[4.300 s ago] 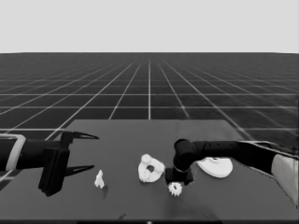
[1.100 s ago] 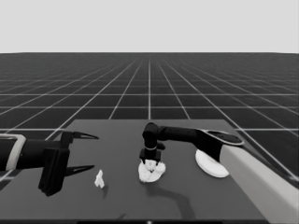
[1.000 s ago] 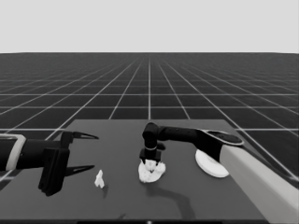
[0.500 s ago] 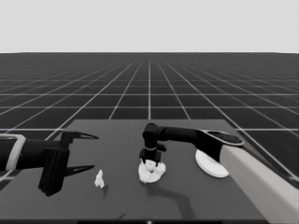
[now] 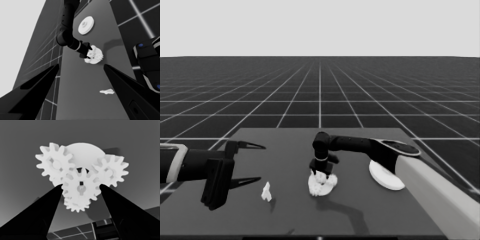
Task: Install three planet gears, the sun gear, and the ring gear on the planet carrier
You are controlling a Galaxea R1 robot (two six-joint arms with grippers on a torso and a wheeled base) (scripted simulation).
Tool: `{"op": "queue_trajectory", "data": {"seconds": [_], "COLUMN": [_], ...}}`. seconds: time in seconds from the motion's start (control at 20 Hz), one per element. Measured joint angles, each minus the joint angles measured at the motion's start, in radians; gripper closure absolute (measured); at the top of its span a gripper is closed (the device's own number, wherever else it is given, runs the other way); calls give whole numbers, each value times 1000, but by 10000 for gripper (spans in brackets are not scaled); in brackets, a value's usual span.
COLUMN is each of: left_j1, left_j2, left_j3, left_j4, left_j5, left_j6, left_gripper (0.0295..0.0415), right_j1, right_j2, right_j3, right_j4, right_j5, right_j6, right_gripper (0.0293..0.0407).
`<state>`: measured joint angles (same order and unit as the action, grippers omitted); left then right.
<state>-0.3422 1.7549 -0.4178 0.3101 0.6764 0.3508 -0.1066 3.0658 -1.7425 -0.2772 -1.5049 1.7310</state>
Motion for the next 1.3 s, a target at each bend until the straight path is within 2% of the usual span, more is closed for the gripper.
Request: {"op": "queue_trajectory", "data": {"seconds": [1.3], "left_j1": [0], "left_j2": [0], "left_j3": [0], "left_j4": [0], "left_j5": [0], "left_j6": [0], "left_gripper": [326], "right_j1": [0], "right_j2": [0], "right_j3": [0], "right_j4": [0], "right_j5": [0], "right_j6": [272], "right_gripper": [390]}}
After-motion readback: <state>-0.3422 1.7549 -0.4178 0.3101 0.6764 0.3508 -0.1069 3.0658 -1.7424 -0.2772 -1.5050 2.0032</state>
